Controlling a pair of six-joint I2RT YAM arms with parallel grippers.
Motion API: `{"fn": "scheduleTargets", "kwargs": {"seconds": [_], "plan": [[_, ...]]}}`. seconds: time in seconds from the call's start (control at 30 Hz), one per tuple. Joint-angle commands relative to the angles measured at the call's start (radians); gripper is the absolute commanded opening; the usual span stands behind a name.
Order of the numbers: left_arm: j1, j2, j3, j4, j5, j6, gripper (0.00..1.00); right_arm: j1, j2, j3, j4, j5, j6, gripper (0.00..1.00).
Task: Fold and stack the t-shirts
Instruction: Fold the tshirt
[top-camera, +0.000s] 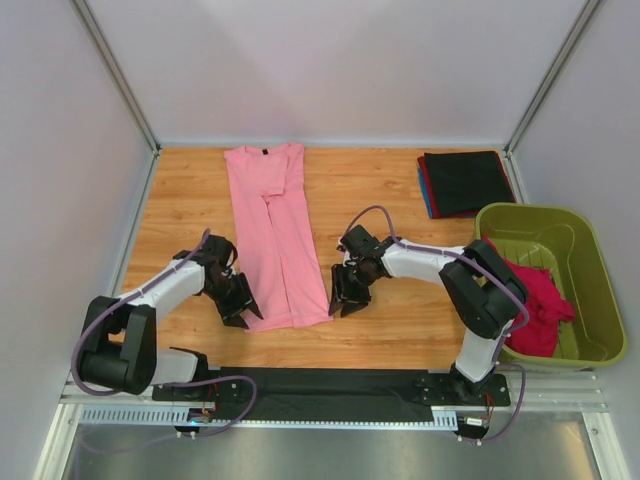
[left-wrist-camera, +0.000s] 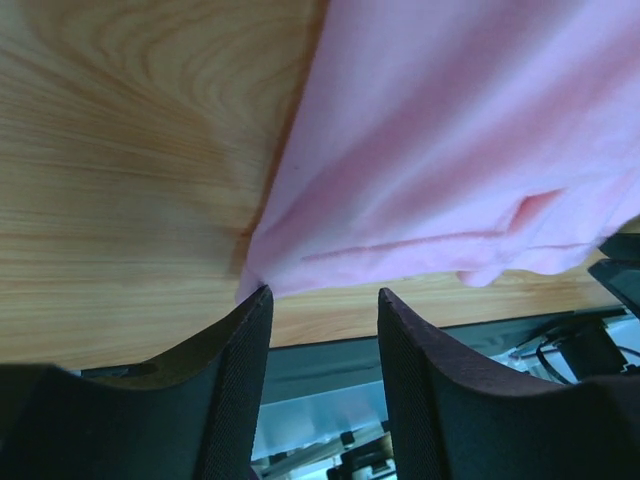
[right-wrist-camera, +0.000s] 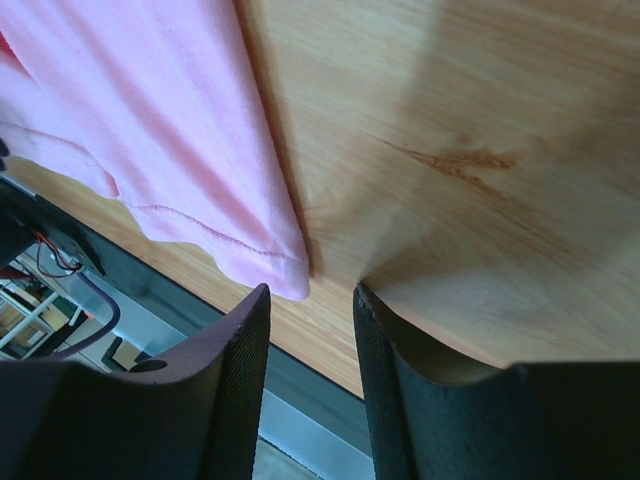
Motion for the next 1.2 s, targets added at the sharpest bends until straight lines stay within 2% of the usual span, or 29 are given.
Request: {"fn": "scheduleTargets", "kwargs": {"seconds": [0.0, 0.3, 0.43, 0.5, 0.6, 0.73, 1.0, 1.17], "plan": [[-0.002, 0.029, -0.043, 0.059, 0.021, -0.014, 0.53, 0.028, 0.030, 0.040, 0.029, -0.002, 0.009, 0.41], [-0.001, 0.021, -0.030, -0.005, -0.051, 0.000, 0.51, 0.053, 0.059, 0.038, 0.035, 0.011, 0.026, 0.38], [-0.007, 0.012, 0.056, -0.097, -0.116, 0.017, 0.50, 0.053, 0.060, 0.049, 0.030, 0.020, 0.026, 0.32], [-0.025, -0.017, 0.091, -0.085, -0.113, 0.066, 0.49, 0.053, 0.060, 0.055, 0.023, 0.021, 0.026, 0.30], [-0.097, -0.092, 0.150, -0.026, -0.099, 0.092, 0.43, 0.053, 0.059, 0.063, 0.017, 0.026, 0.027, 0.29], [-0.178, -0.085, 0.177, 0.051, -0.100, 0.109, 0.39, 0.055, 0.063, 0.063, 0.015, 0.028, 0.035, 0.29], [-0.442, 0.159, 0.298, 0.022, -0.254, 0.212, 0.41, 0.053, 0.069, 0.048, 0.018, 0.035, 0.034, 0.29], [-0.488, 0.256, 0.352, 0.027, -0.284, 0.224, 0.41, 0.055, 0.065, 0.045, 0.018, 0.034, 0.032, 0.29]]}}
